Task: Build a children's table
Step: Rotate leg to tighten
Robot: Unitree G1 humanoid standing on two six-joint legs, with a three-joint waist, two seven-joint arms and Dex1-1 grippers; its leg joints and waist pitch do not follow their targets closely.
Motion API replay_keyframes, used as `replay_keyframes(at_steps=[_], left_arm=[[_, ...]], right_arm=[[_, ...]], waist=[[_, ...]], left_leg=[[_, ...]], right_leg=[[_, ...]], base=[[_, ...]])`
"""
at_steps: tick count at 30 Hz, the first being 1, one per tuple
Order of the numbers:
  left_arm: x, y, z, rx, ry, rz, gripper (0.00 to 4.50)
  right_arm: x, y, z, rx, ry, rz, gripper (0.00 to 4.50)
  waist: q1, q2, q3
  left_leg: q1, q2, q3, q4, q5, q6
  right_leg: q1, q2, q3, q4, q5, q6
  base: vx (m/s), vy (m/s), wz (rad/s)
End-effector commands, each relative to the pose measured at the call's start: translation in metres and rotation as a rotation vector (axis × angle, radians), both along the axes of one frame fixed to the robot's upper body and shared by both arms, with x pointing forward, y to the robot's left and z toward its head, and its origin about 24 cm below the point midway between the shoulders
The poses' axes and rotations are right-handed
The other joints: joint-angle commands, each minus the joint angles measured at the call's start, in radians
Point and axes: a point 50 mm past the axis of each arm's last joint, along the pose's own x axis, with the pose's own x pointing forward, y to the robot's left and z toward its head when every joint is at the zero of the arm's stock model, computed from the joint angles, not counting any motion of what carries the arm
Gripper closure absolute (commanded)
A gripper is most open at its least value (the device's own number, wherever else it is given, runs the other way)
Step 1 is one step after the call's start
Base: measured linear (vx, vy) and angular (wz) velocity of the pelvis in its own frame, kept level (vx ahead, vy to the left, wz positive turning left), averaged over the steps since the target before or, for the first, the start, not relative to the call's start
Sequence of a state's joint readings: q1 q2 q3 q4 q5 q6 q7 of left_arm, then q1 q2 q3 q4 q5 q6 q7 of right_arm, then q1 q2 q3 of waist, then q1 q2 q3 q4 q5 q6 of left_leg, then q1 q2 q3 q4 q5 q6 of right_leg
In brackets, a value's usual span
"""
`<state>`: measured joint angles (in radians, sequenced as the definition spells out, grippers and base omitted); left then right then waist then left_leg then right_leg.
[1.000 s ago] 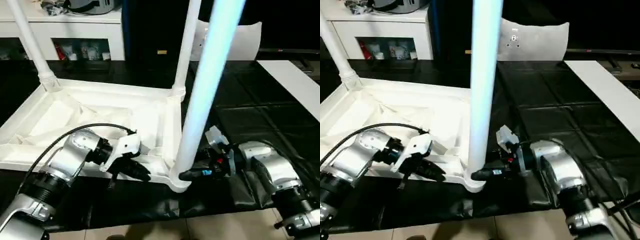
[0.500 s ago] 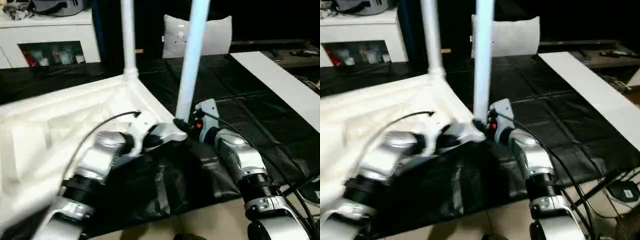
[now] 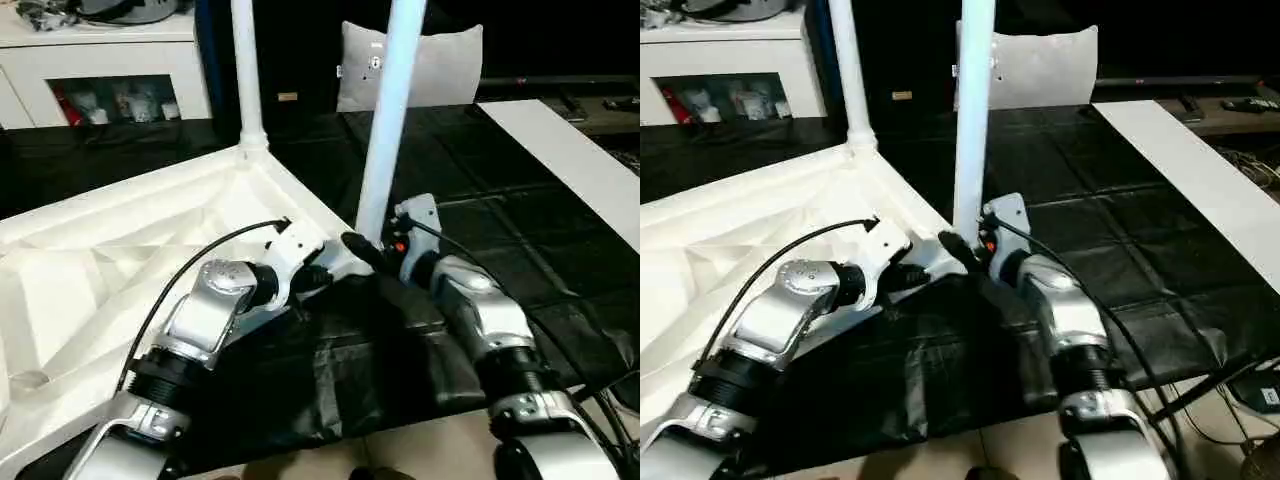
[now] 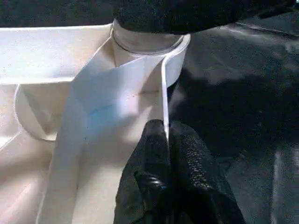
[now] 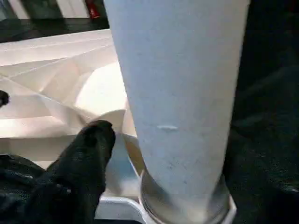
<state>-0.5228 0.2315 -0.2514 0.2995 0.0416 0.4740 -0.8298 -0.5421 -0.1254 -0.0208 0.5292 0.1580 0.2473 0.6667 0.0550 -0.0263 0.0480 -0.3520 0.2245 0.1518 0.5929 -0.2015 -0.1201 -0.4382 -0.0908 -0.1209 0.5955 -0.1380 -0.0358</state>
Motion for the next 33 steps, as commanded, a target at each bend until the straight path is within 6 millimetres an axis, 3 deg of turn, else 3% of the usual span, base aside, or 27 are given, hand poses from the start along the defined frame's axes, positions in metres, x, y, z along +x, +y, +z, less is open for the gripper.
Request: replay_keyframes(at_steps=[1,4,6,7,11,15,26,33], left_arm=[[0.001,-0.012,0.02,-0.05,-0.079,-0.119,4.5],[0.0,-0.001,0.017,-0.031,-0.056,-0.184,4.5],[-0.001,0.003,0.016,-0.021,-0.048,-0.211,4.5],[-0.001,0.004,0.016,-0.017,-0.043,-0.223,4.5],[-0.006,0.014,0.015,0.015,-0.018,-0.344,4.5],[-0.012,0.022,0.016,0.045,0.01,-0.485,4.5],[-0.02,0.03,0.017,0.096,0.077,-0.651,4.5],[-0.022,0.03,0.016,0.084,0.084,-0.673,4.5]], right_arm=[[-0.003,0.003,0.01,0.018,-0.044,0.081,0.46],[-0.013,-0.012,0.011,-0.016,-0.058,0.225,0.36],[-0.015,-0.016,0.011,-0.03,-0.056,0.266,0.03],[-0.016,-0.018,0.011,-0.037,-0.053,0.282,0.03],[-0.025,-0.028,0.014,-0.069,-0.036,0.43,0.03],[-0.032,-0.04,0.018,-0.103,0.009,0.566,0.03],[-0.042,-0.044,0.019,-0.179,0.04,0.768,0.03],[-0.047,-0.039,0.016,-0.126,0.078,0.841,0.72]], waist=[[0.005,0.002,-0.073],[0.011,-0.001,-0.071],[0.018,-0.001,-0.071],[0.02,-0.002,-0.071],[0.032,-0.001,-0.07],[0.038,0.0,-0.07],[0.051,-0.008,-0.07],[0.053,-0.011,-0.071]], left_leg=[[-0.007,-0.004,0.021,-0.06,-0.114,0.075],[-0.008,-0.005,0.021,-0.061,-0.127,0.081],[-0.004,-0.005,0.023,-0.06,-0.139,0.084],[-0.008,-0.003,0.02,-0.062,-0.134,0.081],[0.0,0.0,0.021,-0.062,-0.155,0.076],[-0.002,0.0,0.02,-0.062,-0.151,0.073],[-0.004,0.001,0.022,-0.06,-0.15,0.062],[-0.006,0.003,0.021,-0.06,-0.142,0.063]], right_leg=[[0.087,-0.042,0.05,-0.065,-0.255,-0.156],[0.088,-0.041,0.048,-0.069,-0.279,-0.145],[0.083,-0.041,0.051,-0.071,-0.299,-0.139],[0.087,-0.042,0.048,-0.068,-0.304,-0.139],[0.081,-0.043,0.049,-0.073,-0.333,-0.132],[0.083,-0.043,0.05,-0.067,-0.301,-0.149],[0.082,-0.045,0.049,-0.07,-0.36,-0.127],[0.083,-0.045,0.048,-0.067,-0.347,-0.131]], base=[[0.0,0.0,0.0],[0.0,0.0,0.0],[0.0,0.0,0.0],[0.0,0.0,0.0],[0.0,0.0,0.0],[0.0,0.0,0.0],[0.0,0.0,0.0],[0.0,0.0,0.0]])
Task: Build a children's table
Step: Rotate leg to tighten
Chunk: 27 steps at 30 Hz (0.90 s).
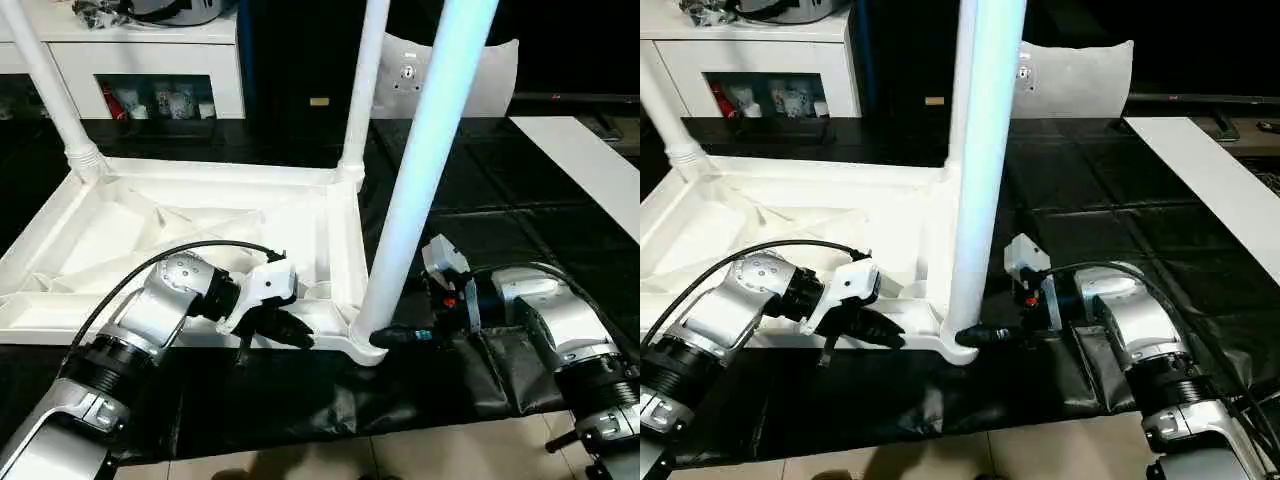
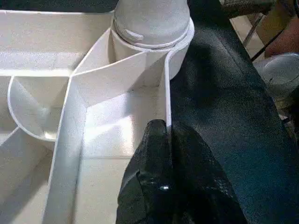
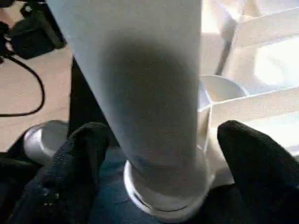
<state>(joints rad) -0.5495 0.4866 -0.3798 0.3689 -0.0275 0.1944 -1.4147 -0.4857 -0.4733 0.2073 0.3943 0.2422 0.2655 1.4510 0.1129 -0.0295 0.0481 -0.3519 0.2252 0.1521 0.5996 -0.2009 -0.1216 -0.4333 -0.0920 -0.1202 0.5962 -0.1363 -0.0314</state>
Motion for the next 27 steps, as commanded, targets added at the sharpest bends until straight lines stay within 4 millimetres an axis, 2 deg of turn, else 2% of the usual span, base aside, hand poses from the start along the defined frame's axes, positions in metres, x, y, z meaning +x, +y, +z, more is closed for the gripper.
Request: replay_keyframes(at_steps=[1,2,4,8,9,17,19,26,27], left_arm=[[0.0,-0.011,0.012,-0.029,-0.032,-0.087,4.5],[0.0,-0.011,0.012,-0.03,-0.032,-0.087,4.5],[-0.001,-0.011,0.011,-0.031,-0.031,-0.088,4.5],[-0.001,-0.011,0.011,-0.03,-0.029,-0.088,4.5],[-0.002,-0.011,0.01,-0.032,-0.028,-0.088,4.5],[-0.003,-0.01,0.009,-0.036,-0.022,-0.085,4.5],[-0.004,-0.01,0.009,-0.04,-0.017,-0.085,4.5],[-0.003,-0.015,0.01,-0.091,-0.002,-0.041,4.5],[0.0,-0.018,0.01,-0.101,-0.015,0.008,4.5]], right_arm=[[-0.001,0.002,0.004,0.005,-0.008,0.033,0.72],[-0.001,0.002,0.003,0.004,-0.009,0.034,0.72],[-0.001,0.002,0.003,0.003,-0.002,0.042,1.05],[-0.002,0.002,0.003,0.007,0.006,0.053,1.24],[-0.002,0.002,0.004,0.012,0.014,0.062,1.46],[-0.003,0.002,0.004,0.028,0.034,0.074,2.0],[-0.005,0.003,0.003,0.037,0.047,0.081,2.32],[-0.011,0.012,0.003,0.109,0.09,0.081,2.46],[-0.01,0.017,0.001,0.122,0.095,0.038,2.46]], waist=[[-0.004,-0.007,-0.071],[-0.005,-0.01,-0.071],[-0.005,-0.01,-0.071],[-0.005,-0.011,-0.071],[-0.005,-0.012,-0.071],[-0.002,-0.012,-0.071],[-0.002,-0.013,-0.07],[-0.001,-0.012,-0.071],[0.0,-0.008,-0.072]], left_leg=[[-0.006,0.002,0.021,-0.067,-0.142,0.064],[-0.006,0.001,0.021,-0.066,-0.139,0.063],[-0.007,0.001,0.021,-0.066,-0.136,0.063],[-0.007,0.001,0.021,-0.066,-0.133,0.064],[-0.006,0.001,0.021,-0.066,-0.135,0.064],[-0.005,0.002,0.021,-0.066,-0.136,0.06],[-0.007,0.001,0.021,-0.066,-0.136,0.059],[-0.006,0.003,0.021,-0.066,-0.13,0.059],[-0.005,0.003,0.02,-0.066,-0.128,0.058]], right_leg=[[0.077,-0.044,0.048,-0.068,-0.351,-0.135],[0.078,-0.044,0.048,-0.068,-0.353,-0.132],[0.078,-0.044,0.048,-0.068,-0.358,-0.128],[0.077,-0.044,0.047,-0.069,-0.364,-0.124],[0.077,-0.044,0.047,-0.069,-0.368,-0.123],[0.076,-0.044,0.047,-0.069,-0.368,-0.123],[0.077,-0.044,0.047,-0.069,-0.368,-0.122],[0.078,-0.043,0.048,-0.067,-0.351,-0.126],[0.077,-0.043,0.048,-0.066,-0.344,-0.131]], base=[[0.0,0.0,0.0],[0.0,0.0,0.0],[0.0,0.0,0.0],[0.0,0.0,0.0],[0.0,0.0,0.0],[0.0,0.0,0.0],[0.0,0.0,0.0],[0.0,0.0,0.0],[0.0,0.0,0.0]])
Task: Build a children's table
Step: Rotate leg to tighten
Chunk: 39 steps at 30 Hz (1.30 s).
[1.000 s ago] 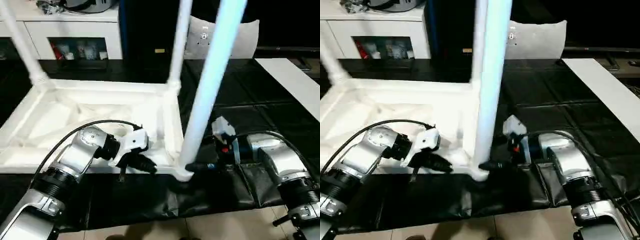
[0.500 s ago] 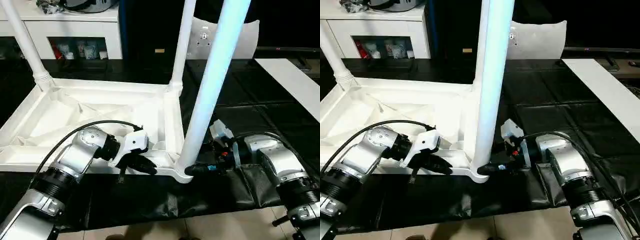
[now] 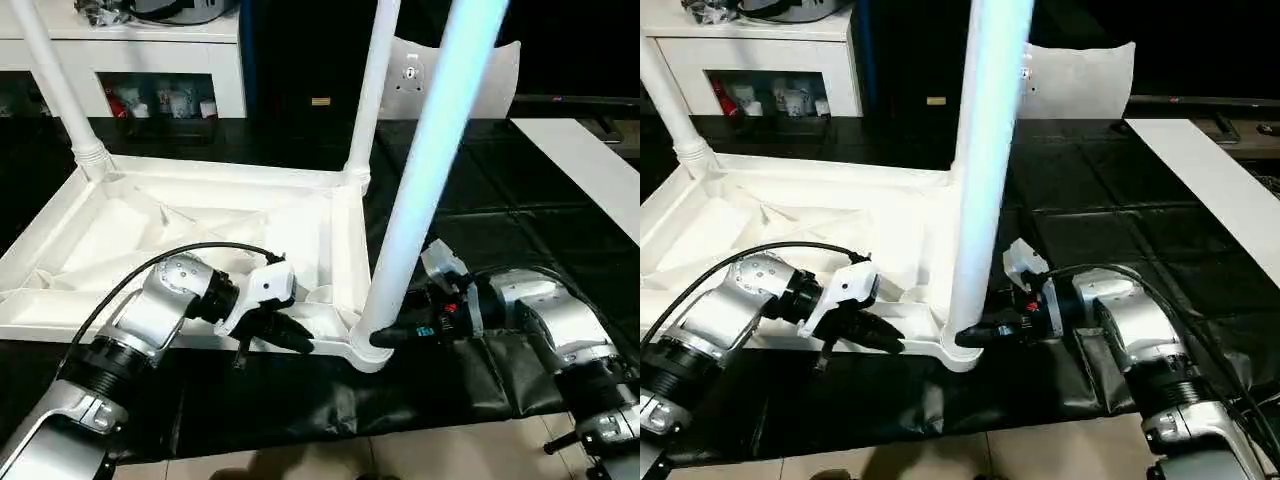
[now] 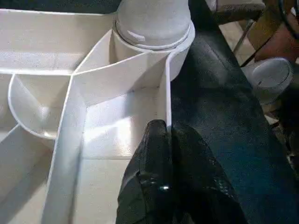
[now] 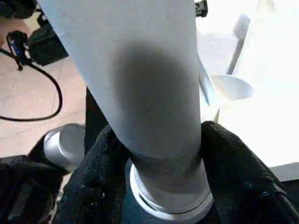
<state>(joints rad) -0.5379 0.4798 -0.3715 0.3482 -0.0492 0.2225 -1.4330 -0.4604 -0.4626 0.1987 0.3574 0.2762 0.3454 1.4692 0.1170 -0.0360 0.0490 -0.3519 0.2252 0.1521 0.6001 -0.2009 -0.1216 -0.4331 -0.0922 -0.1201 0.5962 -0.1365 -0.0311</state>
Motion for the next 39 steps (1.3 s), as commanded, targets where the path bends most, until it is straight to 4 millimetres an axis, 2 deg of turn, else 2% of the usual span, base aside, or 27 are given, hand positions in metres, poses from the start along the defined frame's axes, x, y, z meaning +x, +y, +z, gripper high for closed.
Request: replay_keyframes(at_steps=[1,3,4,5,6,7,8,9,10,13,15,16,17,18,20,22,23,24,26,31,32,34,37,38,39], left_arm=[[0.005,-0.018,0.009,-0.074,-0.054,0.051,4.5],[0.008,-0.022,0.008,-0.077,-0.062,0.101,4.5],[0.014,-0.03,0.008,-0.097,-0.079,0.2,4.5],[0.016,-0.035,0.008,-0.108,-0.084,0.25,4.5],[0.02,-0.042,0.008,-0.117,-0.092,0.321,4.5],[0.022,-0.045,0.008,-0.117,-0.097,0.345,4.5],[0.022,-0.045,0.008,-0.117,-0.097,0.345,4.5],[0.028,-0.054,0.01,-0.129,-0.115,0.444,4.5],[0.028,-0.055,0.011,-0.131,-0.116,0.452,4.5],[0.033,-0.063,0.013,-0.149,-0.137,0.532,4.5],[0.037,-0.07,0.016,-0.172,-0.151,0.585,4.5],[0.038,-0.074,0.018,-0.182,-0.159,0.604,4.5],[0.038,-0.076,0.019,-0.188,-0.167,0.61,4.5],[0.038,-0.076,0.019,-0.188,-0.167,0.61,4.5],[0.038,-0.075,0.02,-0.178,-0.181,0.599,4.5],[0.038,-0.072,0.019,-0.166,-0.189,0.588,4.5],[0.038,-0.07,0.019,-0.163,-0.189,0.584,4.5],[0.038,-0.069,0.019,-0.162,-0.19,0.584,4.5],[0.037,-0.068,0.019,-0.161,-0.191,0.58,4.5],[0.035,-0.06,0.017,-0.155,-0.19,0.535,4.5],[0.035,-0.059,0.017,-0.155,-0.19,0.527,4.5],[0.034,-0.053,0.015,-0.144,-0.185,0.5,4.5],[0.032,-0.043,0.014,-0.123,-0.173,0.425,4.5],[0.031,-0.038,0.014,-0.103,-0.169,0.384,4.5],[0.031,-0.037,0.014,-0.102,-0.169,0.382,4.5]], right_arm=[[-0.002,0.018,0.003,0.079,0.015,-0.004,2.46],[0.001,0.022,0.0,0.067,0.006,-0.058,2.47],[0.01,0.031,-0.006,0.023,-0.033,-0.191,2.47],[0.015,0.037,-0.009,0.009,-0.049,-0.262,2.48],[0.022,0.044,-0.012,-0.01,-0.058,-0.362,2.48],[0.025,0.046,-0.013,-0.019,-0.057,-0.397,2.51],[0.025,0.046,-0.013,-0.019,-0.057,-0.397,2.53],[0.035,0.051,-0.015,-0.04,-0.041,-0.532,2.53],[0.036,0.052,-0.015,-0.041,-0.039,-0.543,2.53],[0.042,0.058,-0.015,-0.044,-0.024,-0.632,2.53],[0.044,0.064,-0.012,-0.023,-0.021,-0.673,2.53],[0.045,0.069,-0.01,-0.005,-0.046,-0.672,2.53],[0.045,0.071,-0.009,0.006,-0.077,-0.666,1.99],[0.045,0.071,-0.009,0.006,-0.077,-0.666,1.86],[0.044,0.071,-0.007,0.019,-0.112,-0.657,1.86],[0.043,0.067,-0.006,0.041,-0.114,-0.663,1.48],[0.042,0.065,-0.005,0.051,-0.114,-0.663,1.4],[0.042,0.063,-0.004,0.057,-0.116,-0.665,1.36],[0.041,0.062,-0.004,0.063,-0.117,-0.661,1.31],[0.037,0.047,-0.002,0.062,-0.14,-0.623,0.75],[0.037,0.046,-0.002,0.06,-0.142,-0.617,0.75],[0.037,0.036,-0.001,0.046,-0.16,-0.584,0.45],[0.034,0.018,0.004,0.019,-0.176,-0.5,0.28],[0.033,0.008,0.008,0.004,-0.182,-0.456,0.06],[0.033,0.007,0.008,0.003,-0.182,-0.453,0.02]], waist=[[-0.005,-0.001,-0.071],[-0.008,-0.003,-0.069],[-0.009,0.0,-0.07],[-0.016,0.0,-0.064],[-0.023,-0.003,-0.066],[-0.036,-0.006,-0.066],[-0.041,-0.005,-0.067],[-0.048,-0.003,-0.069],[-0.062,-0.004,-0.067],[-0.068,-0.007,-0.069],[-0.068,-0.006,-0.072],[-0.067,-0.007,-0.073],[-0.067,-0.007,-0.072],[-0.065,-0.006,-0.074],[-0.063,-0.006,-0.076],[-0.061,-0.005,-0.076],[-0.062,-0.001,-0.076],[-0.06,-0.003,-0.076],[-0.059,-0.001,-0.075],[-0.057,-0.002,-0.073],[-0.055,-0.001,-0.074],[-0.055,-0.002,-0.073],[-0.053,-0.001,-0.074],[-0.051,-0.001,-0.073],[-0.049,-0.002,-0.074]], left_leg=[[-0.006,0.003,0.02,-0.067,-0.13,0.057],[-0.004,0.0,0.02,-0.067,-0.149,0.042],[-0.004,-0.002,0.019,-0.067,-0.158,0.039],[-0.005,-0.004,0.02,-0.068,-0.167,0.024],[-0.003,-0.009,0.018,-0.066,-0.18,0.009],[-0.01,-0.014,0.016,-0.064,-0.188,0.002],[-0.012,-0.015,0.014,-0.064,-0.187,0.002],[-0.011,-0.016,0.014,-0.063,-0.189,0.013],[-0.01,-0.015,0.015,-0.063,-0.192,0.017],[-0.009,-0.019,0.016,-0.059,-0.191,0.035],[-0.009,-0.018,0.019,-0.058,-0.175,0.047],[-0.012,-0.015,0.018,-0.061,-0.166,0.053],[-0.013,-0.014,0.017,-0.062,-0.163,0.054],[-0.013,-0.013,0.017,-0.062,-0.159,0.056],[-0.015,-0.009,0.017,-0.063,-0.131,0.064],[-0.014,-0.008,0.018,-0.063,-0.118,0.07],[-0.013,-0.008,0.019,-0.063,-0.114,0.073],[-0.014,-0.008,0.019,-0.064,-0.109,0.075],[-0.012,-0.007,0.019,-0.064,-0.116,0.076],[-0.01,-0.008,0.02,-0.065,-0.142,0.072],[-0.011,-0.007,0.019,-0.066,-0.141,0.074],[-0.011,-0.006,0.019,-0.066,-0.139,0.076],[-0.011,-0.006,0.02,-0.064,-0.134,0.083],[-0.011,-0.006,0.019,-0.065,-0.139,0.084],[-0.011,-0.006,0.019,-0.064,-0.143,0.087]], right_leg=[[0.077,-0.042,0.047,-0.068,-0.346,-0.13],[0.076,-0.044,0.045,-0.073,-0.385,-0.118],[0.077,-0.044,0.044,-0.075,-0.402,-0.112],[0.072,-0.041,0.041,-0.083,-0.443,-0.092],[0.074,-0.044,0.035,-0.089,-0.5,-0.066],[0.077,-0.043,0.028,-0.095,-0.542,-0.042],[0.08,-0.043,0.025,-0.097,-0.552,-0.029],[0.078,-0.043,0.025,-0.101,-0.544,-0.024],[0.072,-0.039,0.026,-0.1,-0.531,-0.036],[0.073,-0.038,0.024,-0.104,-0.531,-0.036],[0.069,-0.036,0.027,-0.102,-0.502,-0.043],[0.072,-0.038,0.029,-0.098,-0.477,-0.05],[0.073,-0.038,0.03,-0.095,-0.467,-0.053],[0.073,-0.038,0.03,-0.093,-0.454,-0.057],[0.074,-0.039,0.036,-0.082,-0.383,-0.084],[0.076,-0.039,0.039,-0.076,-0.341,-0.105],[0.076,-0.039,0.041,-0.075,-0.322,-0.117],[0.079,-0.039,0.042,-0.072,-0.306,-0.124],[0.079,-0.04,0.042,-0.073,-0.305,-0.132],[0.08,-0.04,0.042,-0.078,-0.347,-0.118],[0.08,-0.041,0.042,-0.078,-0.349,-0.116],[0.08,-0.041,0.042,-0.077,-0.34,-0.119],[0.08,-0.041,0.044,-0.074,-0.324,-0.13],[0.081,-0.04,0.044,-0.075,-0.328,-0.13],[0.082,-0.04,0.043,-0.075,-0.33,-0.131]], base=[[0.0,0.0,0.0],[0.0,0.0,0.0],[0.0,0.0,0.0],[0.0,0.0,0.0],[0.0,0.0,0.0],[0.0,0.0,0.0],[0.0,0.0,0.0],[0.0,0.0,0.0],[0.0,0.0,0.0],[0.0,0.0,0.0],[0.0,0.0,0.0],[0.0,0.0,0.0],[0.0,0.0,0.0],[0.0,0.0,0.0],[0.0,0.0,0.0],[0.0,0.0,0.0],[0.0,0.0,0.0],[0.0,0.0,0.0],[0.0,0.0,0.0],[0.0,0.0,0.0],[0.0,0.0,0.0],[0.0,0.0,0.0],[0.0,0.0,0.0],[0.0,0.0,0.0],[0.0,0.0,0.0]])
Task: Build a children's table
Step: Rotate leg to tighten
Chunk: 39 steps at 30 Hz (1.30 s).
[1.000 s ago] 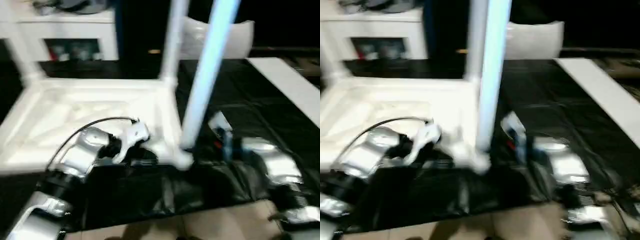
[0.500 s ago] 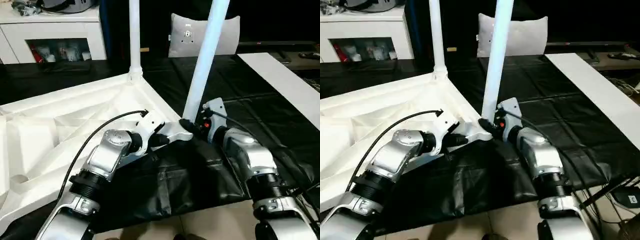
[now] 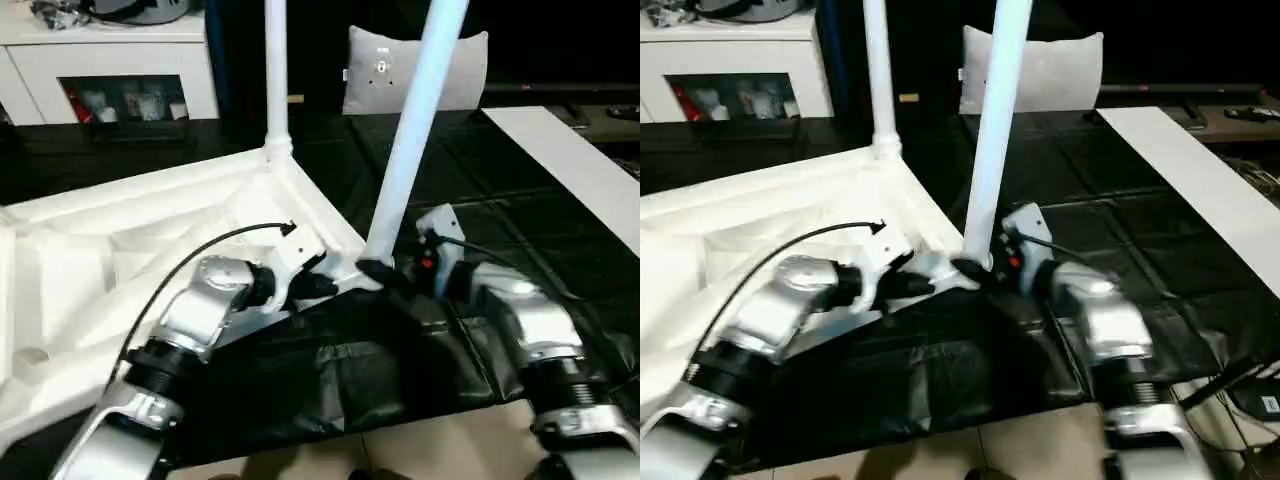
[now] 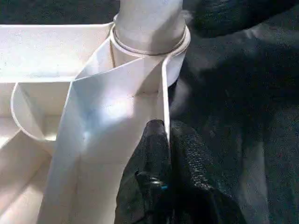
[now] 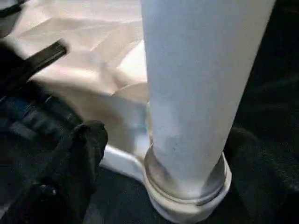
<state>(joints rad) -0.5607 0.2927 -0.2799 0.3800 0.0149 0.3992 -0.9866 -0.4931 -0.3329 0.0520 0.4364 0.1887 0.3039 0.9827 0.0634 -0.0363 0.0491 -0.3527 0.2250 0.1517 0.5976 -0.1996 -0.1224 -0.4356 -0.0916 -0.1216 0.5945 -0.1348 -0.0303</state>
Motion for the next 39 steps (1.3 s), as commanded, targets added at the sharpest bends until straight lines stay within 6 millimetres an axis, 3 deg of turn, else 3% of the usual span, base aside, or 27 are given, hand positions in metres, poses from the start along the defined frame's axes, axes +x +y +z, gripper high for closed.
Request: replay_keyframes(at_steps=[1,5,8,11,13,23,24,25,29,30,36,39], left_arm=[[0.002,-0.004,0.02,-0.024,-0.065,-0.136,4.5],[-0.001,-0.001,0.02,-0.012,-0.055,-0.205,4.5],[-0.01,0.009,0.02,0.021,-0.01,-0.381,4.5],[-0.013,0.012,0.02,0.039,-0.001,-0.438,4.5],[-0.016,0.017,0.019,0.062,0.022,-0.503,4.5],[-0.013,0.026,0.022,0.102,0.032,-0.55,4.5],[-0.013,0.026,0.022,0.101,0.031,-0.551,4.5],[-0.013,0.026,0.022,0.1,0.03,-0.553,4.5],[-0.013,0.025,0.021,0.098,0.03,-0.556,4.5],[-0.013,0.025,0.02,0.097,0.03,-0.557,4.5],[-0.013,0.025,0.019,0.084,0.035,-0.547,4.5],[-0.012,0.023,0.018,0.04,0.033,-0.502,4.5]], right_arm=[[-0.004,0.0,0.014,0.006,-0.036,0.147,0.02],[-0.008,-0.004,0.014,-0.021,-0.03,0.212,0.02],[-0.022,-0.006,0.014,-0.061,-0.014,0.421,0.02],[-0.026,-0.005,0.013,-0.044,0.002,0.484,0.02],[-0.029,-0.003,0.01,-0.028,0.029,0.533,0.28],[-0.03,0.001,0.006,-0.013,0.062,0.602,1.01],[-0.031,0.002,0.005,-0.009,0.063,0.605,1.11],[-0.031,0.003,0.005,-0.002,0.068,0.609,1.22],[-0.032,0.005,0.004,0.014,0.074,0.62,1.43],[-0.032,0.006,0.004,0.016,0.074,0.621,1.68],[-0.035,0.007,0.002,0.029,0.088,0.632,2.13],[-0.038,0.011,0.0,0.075,0.098,0.611,2.25]], waist=[[0.005,0.0,-0.073],[0.012,0.0,-0.072],[0.024,0.001,-0.071],[0.034,0.0,-0.072],[0.039,0.0,-0.07],[0.044,-0.005,-0.07],[0.044,-0.004,-0.07],[0.046,0.005,-0.07],[0.047,0.003,-0.074],[0.047,0.002,-0.073],[0.049,0.002,-0.072],[0.051,0.007,-0.071]], left_leg=[[-0.008,-0.004,0.02,-0.062,-0.146,0.09],[-0.006,-0.002,0.019,-0.063,-0.155,0.083],[-0.001,0.001,0.021,-0.064,-0.159,0.08],[-0.003,0.003,0.021,-0.064,-0.161,0.082],[-0.001,0.003,0.021,-0.065,-0.174,0.074],[-0.004,0.001,0.019,-0.065,-0.18,0.05],[-0.002,0.002,0.019,-0.065,-0.174,0.05],[-0.002,0.002,0.018,-0.065,-0.174,0.048],[-0.001,0.004,0.018,-0.066,-0.165,0.047],[-0.002,0.004,0.019,-0.065,-0.166,0.048],[-0.002,0.003,0.019,-0.066,-0.177,0.045],[0.0,0.003,0.019,-0.066,-0.182,0.043]], right_leg=[[0.082,-0.041,0.046,-0.073,-0.33,-0.135],[0.081,-0.042,0.045,-0.072,-0.341,-0.137],[0.077,-0.042,0.049,-0.071,-0.336,-0.147],[0.08,-0.043,0.049,-0.066,-0.316,-0.157],[0.078,-0.044,0.048,-0.069,-0.348,-0.151],[0.081,-0.047,0.046,-0.074,-0.408,-0.116],[0.078,-0.046,0.047,-0.074,-0.402,-0.118],[0.078,-0.047,0.047,-0.072,-0.395,-0.122],[0.08,-0.045,0.048,-0.067,-0.342,-0.144],[0.08,-0.043,0.048,-0.064,-0.324,-0.154],[0.082,-0.045,0.048,-0.066,-0.343,-0.15],[0.081,-0.045,0.047,-0.07,-0.364,-0.141]], base=[[0.0,0.0,0.0],[0.0,0.0,0.0],[0.0,0.0,0.0],[0.0,0.0,0.0],[0.0,0.0,0.0],[0.0,0.0,0.0],[0.0,0.0,0.0],[0.0,0.0,0.0],[0.0,0.0,0.0],[0.0,0.0,0.0],[0.0,0.0,0.0],[0.0,0.0,0.0]])
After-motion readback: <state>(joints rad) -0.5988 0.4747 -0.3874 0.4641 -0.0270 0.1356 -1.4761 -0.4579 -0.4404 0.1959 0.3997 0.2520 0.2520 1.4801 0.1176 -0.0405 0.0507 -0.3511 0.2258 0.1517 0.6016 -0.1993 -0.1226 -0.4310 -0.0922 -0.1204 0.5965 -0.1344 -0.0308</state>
